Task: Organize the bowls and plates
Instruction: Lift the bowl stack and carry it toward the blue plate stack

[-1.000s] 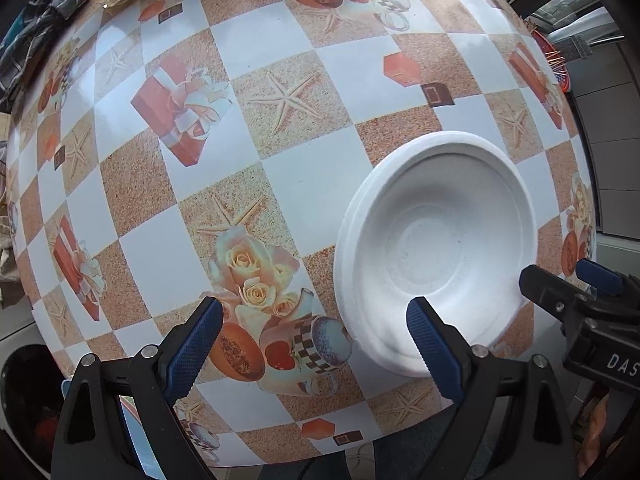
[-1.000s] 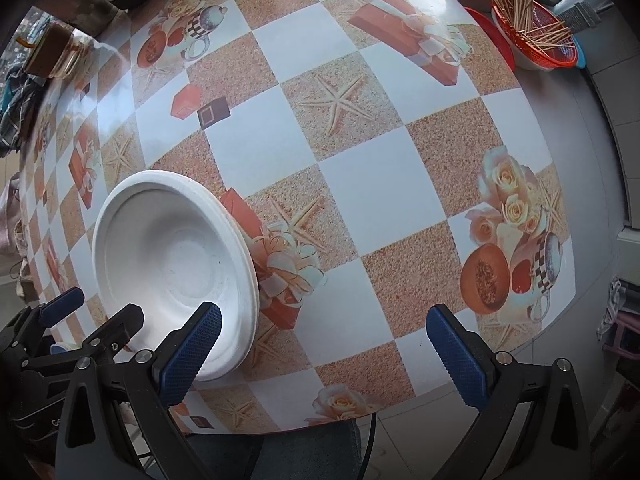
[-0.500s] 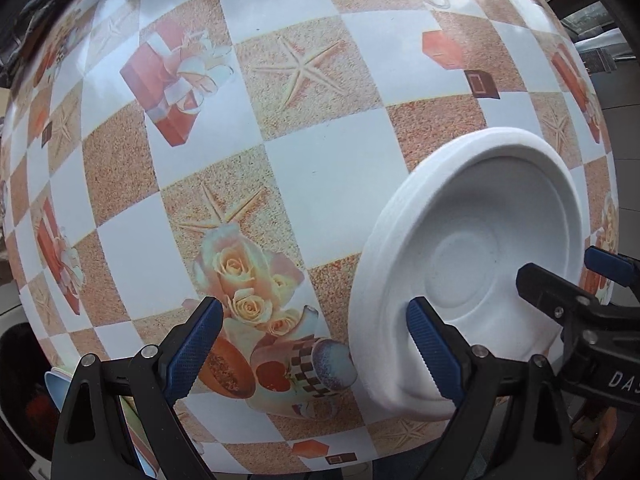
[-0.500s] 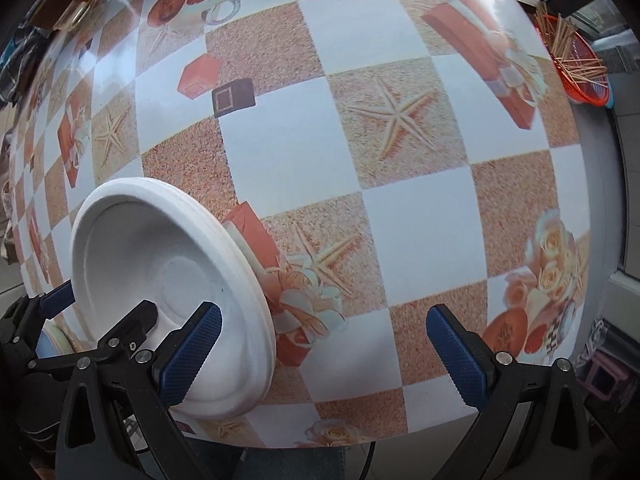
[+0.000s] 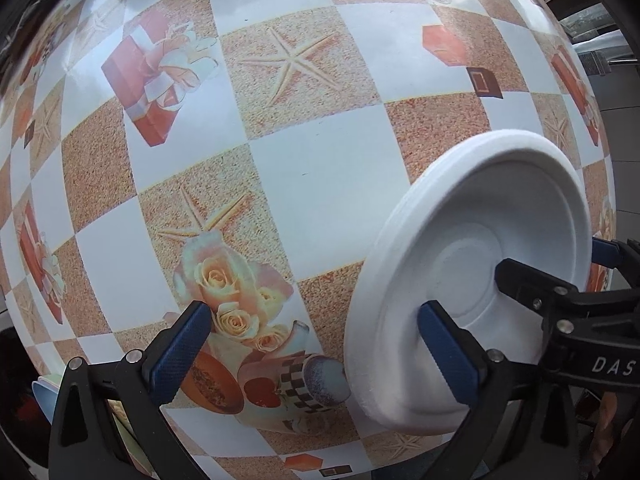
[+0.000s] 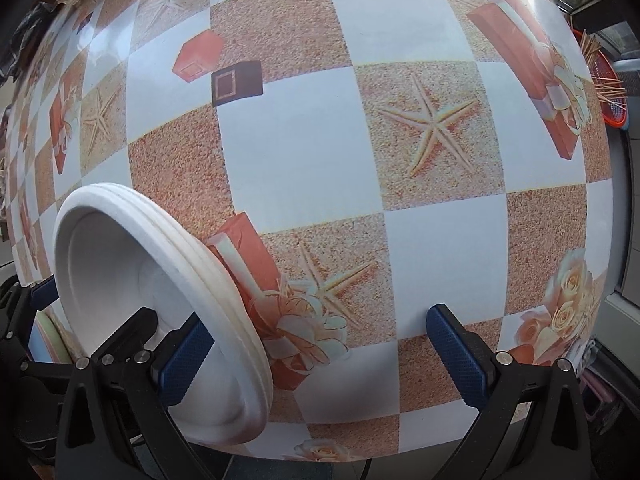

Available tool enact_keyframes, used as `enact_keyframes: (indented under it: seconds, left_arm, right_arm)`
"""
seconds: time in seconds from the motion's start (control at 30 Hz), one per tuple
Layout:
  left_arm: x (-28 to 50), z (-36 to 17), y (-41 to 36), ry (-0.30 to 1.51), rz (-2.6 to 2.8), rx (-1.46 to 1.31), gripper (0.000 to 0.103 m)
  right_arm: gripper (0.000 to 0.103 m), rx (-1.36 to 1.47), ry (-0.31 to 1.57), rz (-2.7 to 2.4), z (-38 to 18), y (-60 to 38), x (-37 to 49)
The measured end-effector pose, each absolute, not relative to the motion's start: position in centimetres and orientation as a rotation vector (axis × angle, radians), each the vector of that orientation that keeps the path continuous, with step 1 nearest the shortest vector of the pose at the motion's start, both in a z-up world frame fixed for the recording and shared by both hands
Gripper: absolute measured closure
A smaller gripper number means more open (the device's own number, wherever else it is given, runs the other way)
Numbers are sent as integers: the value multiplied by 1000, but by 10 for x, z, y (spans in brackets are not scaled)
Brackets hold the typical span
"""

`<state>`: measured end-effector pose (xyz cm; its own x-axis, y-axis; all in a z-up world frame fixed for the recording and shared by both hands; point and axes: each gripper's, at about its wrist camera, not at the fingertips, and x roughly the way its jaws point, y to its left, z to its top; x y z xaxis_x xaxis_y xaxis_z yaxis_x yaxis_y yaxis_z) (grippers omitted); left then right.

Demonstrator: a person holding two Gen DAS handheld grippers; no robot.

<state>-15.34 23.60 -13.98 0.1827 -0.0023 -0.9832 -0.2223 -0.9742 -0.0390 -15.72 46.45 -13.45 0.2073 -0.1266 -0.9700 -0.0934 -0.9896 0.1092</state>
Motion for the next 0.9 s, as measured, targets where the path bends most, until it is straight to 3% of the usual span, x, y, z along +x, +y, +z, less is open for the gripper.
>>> enact_keyframes:
  seconds: [0.37,0.5,0.63,0.7,0.77,0.8,0.9]
  left_arm:
    - [-170,-136,246,230,1850,-2316,0]
    - [-167,-129,252,247,1868,-2261,10]
    - [-163,-119,266,282,1866,-2185,32]
    - [-162,-115,271,286,1860,-2153,52]
    - [-163,-113,275,260,1842,-2139,67]
    - [-164,-113,274,248,1840,-2145,67]
    - [-166,-113,265,194,1838,-2156,70]
  right_arm:
    - [0,2437,-227,-1941,-130,460,-152]
    - [3,2412,-220,-1965,-125,458,-147]
    - [29,2354,-188,-1963,-115,448,-147]
    - [43,2332,-200,-1946,-112,444,-147]
    - [69,2311,-236,-1924,-109,439,-147]
    - [73,2309,-248,-1911,-109,436,-146]
    - [74,2309,-231,-1912,-108,429,-144]
